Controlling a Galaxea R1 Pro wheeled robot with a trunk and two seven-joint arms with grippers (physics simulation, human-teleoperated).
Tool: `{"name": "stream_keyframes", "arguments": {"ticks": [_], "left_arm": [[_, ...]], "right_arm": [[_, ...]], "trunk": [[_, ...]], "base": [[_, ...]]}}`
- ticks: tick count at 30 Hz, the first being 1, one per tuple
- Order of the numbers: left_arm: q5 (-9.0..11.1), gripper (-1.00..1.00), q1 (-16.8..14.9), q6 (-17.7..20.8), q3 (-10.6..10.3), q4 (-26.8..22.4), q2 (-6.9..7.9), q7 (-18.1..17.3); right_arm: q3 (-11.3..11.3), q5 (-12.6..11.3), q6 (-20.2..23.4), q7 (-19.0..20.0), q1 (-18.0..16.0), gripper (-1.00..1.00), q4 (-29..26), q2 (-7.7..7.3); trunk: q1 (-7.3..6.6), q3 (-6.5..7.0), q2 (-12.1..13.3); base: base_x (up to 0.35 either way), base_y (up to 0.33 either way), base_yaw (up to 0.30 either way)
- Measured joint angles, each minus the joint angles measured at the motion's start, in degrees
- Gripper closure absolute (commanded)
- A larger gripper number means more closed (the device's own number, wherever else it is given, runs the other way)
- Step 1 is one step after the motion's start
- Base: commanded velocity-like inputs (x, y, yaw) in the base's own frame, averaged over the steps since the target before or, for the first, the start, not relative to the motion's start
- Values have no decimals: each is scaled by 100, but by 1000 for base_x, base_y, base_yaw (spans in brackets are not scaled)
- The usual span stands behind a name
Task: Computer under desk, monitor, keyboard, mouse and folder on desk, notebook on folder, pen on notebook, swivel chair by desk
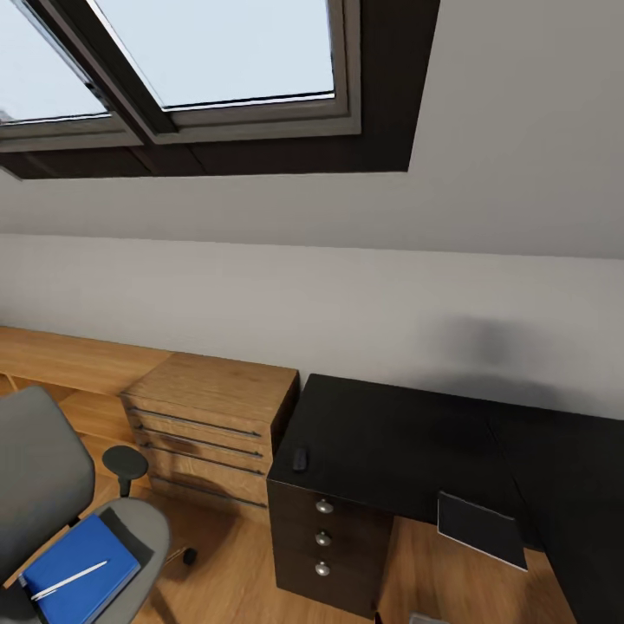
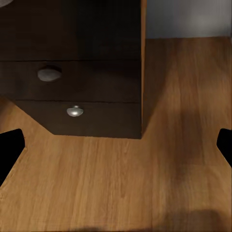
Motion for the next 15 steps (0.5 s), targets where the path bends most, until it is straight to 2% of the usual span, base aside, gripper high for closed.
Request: {"name": "stream_keyframes", "arguments": {"ticks": [1, 3, 4, 5, 6, 7, 8, 11, 12, 13, 14, 15], "left_arm": [[-9, -100, 0, 37, 169, -297, 108, 1], [-11, -100, -1, 125, 306, -654, 265, 8], [-19, -100, -1, 265, 395, -994, 420, 19], [-18, -100, -1, 357, 434, -1173, 501, 30], [-30, -100, -2, 675, 573, -1692, 717, 87], [-32, -100, -1, 809, 656, -1889, 790, 127], [-39, -100, -1, 1059, 854, -2251, 896, 222], [-7, -100, -3, 1569, 1307, -2928, 1013, 446], [-4, -100, -3, 1847, 1519, -3212, 1040, 525], [-13, -100, -4, 2006, 1635, -3356, 1048, 556], [-72, -100, -4, 2437, 1967, -3746, 1049, 613], [-85, -100, -4, 2578, 2093, -3898, 1047, 626]], "right_arm": [[8, 16, 120, -25, -5, -100, -286, 19], [9, 48, 364, -65, -5, -100, -645, 55], [11, 118, 680, -112, -11, -100, -964, 95], [10, 164, 872, -149, -11, -100, -1137, 114], [12, 343, 1466, -281, -16, -100, -1617, 163], [11, 397, 1681, -340, -16, -100, -1820, 176], [18, 496, 2084, -466, -23, -100, -2169, 203], [28, 571, 2973, -675, -152, -100, -2825, 252], [30, 588, 3590, -726, -313, -100, -3093, 265], [26, 585, 3950, -740, -434, -100, -3210, 269], [10, 539, 4972, -741, -770, -100, -3428, 276], [5, 502, 5328, -731, -1005, -100, -3479, 276]], "trunk": [[0, 1, 0], [0, 0, 0], [0, 1, 0], [0, 0, 0], [0, 2, 0], [0, 0, -1], [0, 1, 0], [0, 1, 0], [0, 2, 0], [0, 1, 0], [0, 3, 0], [0, 2, 0]], "base": [[0, 0, 0], [0, 0, 0], [0, 0, 0], [0, 0, 0], [0, 0, 0], [0, 0, 0], [0, 0, 0], [0, 0, 0], [0, 0, 0], [0, 0, 0], [0, 0, 0], [0, 0, 0]]}}
